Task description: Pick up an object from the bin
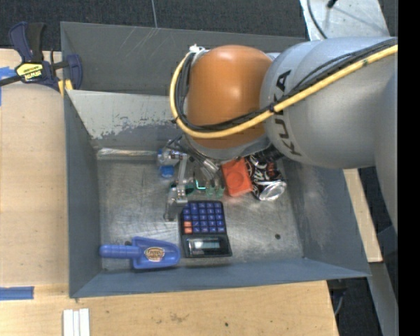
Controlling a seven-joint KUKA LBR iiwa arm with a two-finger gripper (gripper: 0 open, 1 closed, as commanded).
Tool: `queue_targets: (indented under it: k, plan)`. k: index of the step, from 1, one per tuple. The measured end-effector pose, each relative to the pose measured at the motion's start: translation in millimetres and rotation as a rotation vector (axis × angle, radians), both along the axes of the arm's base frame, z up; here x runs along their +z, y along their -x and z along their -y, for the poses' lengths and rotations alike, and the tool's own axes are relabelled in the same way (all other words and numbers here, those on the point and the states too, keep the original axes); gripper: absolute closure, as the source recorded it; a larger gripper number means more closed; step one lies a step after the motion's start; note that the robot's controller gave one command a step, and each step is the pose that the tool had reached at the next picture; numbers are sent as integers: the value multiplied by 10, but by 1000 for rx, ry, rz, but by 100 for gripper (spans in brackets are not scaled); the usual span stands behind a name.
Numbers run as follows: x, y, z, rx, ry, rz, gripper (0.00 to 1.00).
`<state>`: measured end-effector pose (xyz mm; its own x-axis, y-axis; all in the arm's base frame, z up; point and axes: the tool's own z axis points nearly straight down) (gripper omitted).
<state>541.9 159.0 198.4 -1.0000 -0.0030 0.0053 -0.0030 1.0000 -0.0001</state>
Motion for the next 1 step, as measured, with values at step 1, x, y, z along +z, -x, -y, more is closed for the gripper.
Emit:
queue_targets:
  k: [1]
  plan:
    - [42, -20, 8, -3, -1, 8, 0]
